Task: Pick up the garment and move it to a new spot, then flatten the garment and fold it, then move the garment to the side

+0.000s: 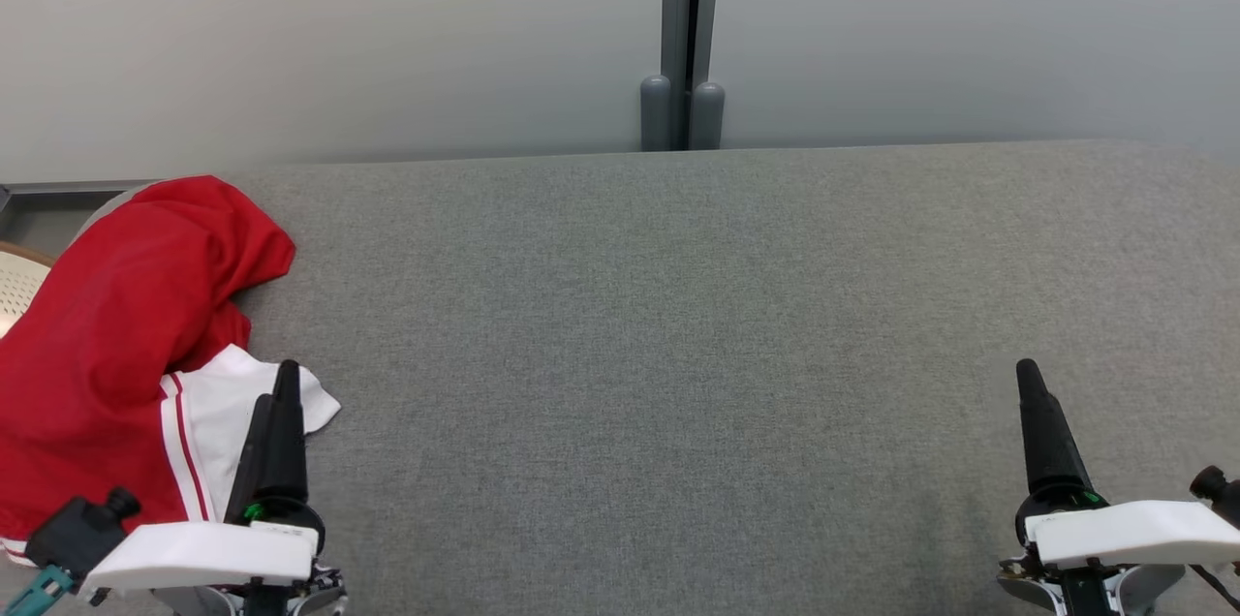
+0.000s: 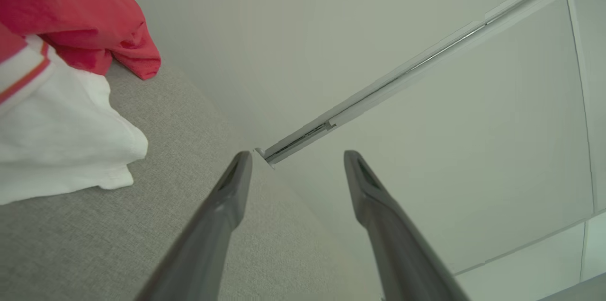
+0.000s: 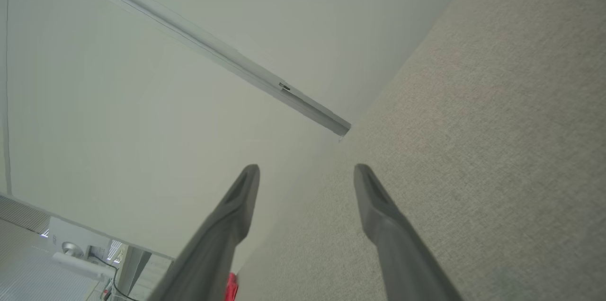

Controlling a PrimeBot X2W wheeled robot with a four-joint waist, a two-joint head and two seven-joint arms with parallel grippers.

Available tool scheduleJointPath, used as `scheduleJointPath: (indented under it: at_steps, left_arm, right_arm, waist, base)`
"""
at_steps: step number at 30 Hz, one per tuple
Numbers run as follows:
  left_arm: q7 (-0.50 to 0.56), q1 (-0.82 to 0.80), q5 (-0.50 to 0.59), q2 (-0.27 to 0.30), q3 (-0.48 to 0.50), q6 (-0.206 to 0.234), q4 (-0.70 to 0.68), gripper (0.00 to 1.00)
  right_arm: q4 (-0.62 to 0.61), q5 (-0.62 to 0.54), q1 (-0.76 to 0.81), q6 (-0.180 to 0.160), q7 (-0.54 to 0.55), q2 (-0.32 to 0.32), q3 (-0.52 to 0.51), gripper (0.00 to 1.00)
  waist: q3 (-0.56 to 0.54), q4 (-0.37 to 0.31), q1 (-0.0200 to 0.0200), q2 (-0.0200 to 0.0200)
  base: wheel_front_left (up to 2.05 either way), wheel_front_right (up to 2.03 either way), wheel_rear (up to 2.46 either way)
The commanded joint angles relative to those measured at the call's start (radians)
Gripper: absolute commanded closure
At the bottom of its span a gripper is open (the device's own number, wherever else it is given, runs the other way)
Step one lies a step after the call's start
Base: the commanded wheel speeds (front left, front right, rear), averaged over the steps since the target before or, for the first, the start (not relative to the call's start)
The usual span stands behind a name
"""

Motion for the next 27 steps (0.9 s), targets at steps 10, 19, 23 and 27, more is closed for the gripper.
scheduleJointPath:
  at_steps: [10,19,23,27]
  left_arm:
    - [-0.040,0.035,0.205,0.028,-0.077,0.063,-0.016,0.00]
    - [-0.074,0.054,0.353,0.056,-0.121,0.129,-0.031,0.00]
    - [-0.087,0.059,0.404,0.068,-0.144,0.152,-0.038,0.00]
    - [-0.099,0.065,0.450,0.078,-0.161,0.172,-0.047,0.00]
  right_arm:
    - [0.010,-0.149,0.024,0.000,-0.043,-0.011,0.035,0.00]
    - [0.025,-0.265,0.026,0.000,-0.078,-0.012,0.047,0.00]
    - [0.025,-0.315,0.023,0.000,-0.090,-0.012,0.061,0.00]
    - [0.021,-0.369,0.023,0.000,-0.102,-0.013,0.072,0.00]
  waist:
    - [-0.012,0.003,0.0000,0.0000]
    - [-0.022,0.006,0.0000,0.0000]
    - [-0.024,0.005,0.0000,0.0000]
    - [-0.026,0.004,0.0000,0.0000]
  base:
    - [0.00,0.00,0.00]
    - [0.00,0.00,0.00]
    - [0.00,0.00,0.00]
    - [0.00,0.00,0.00]
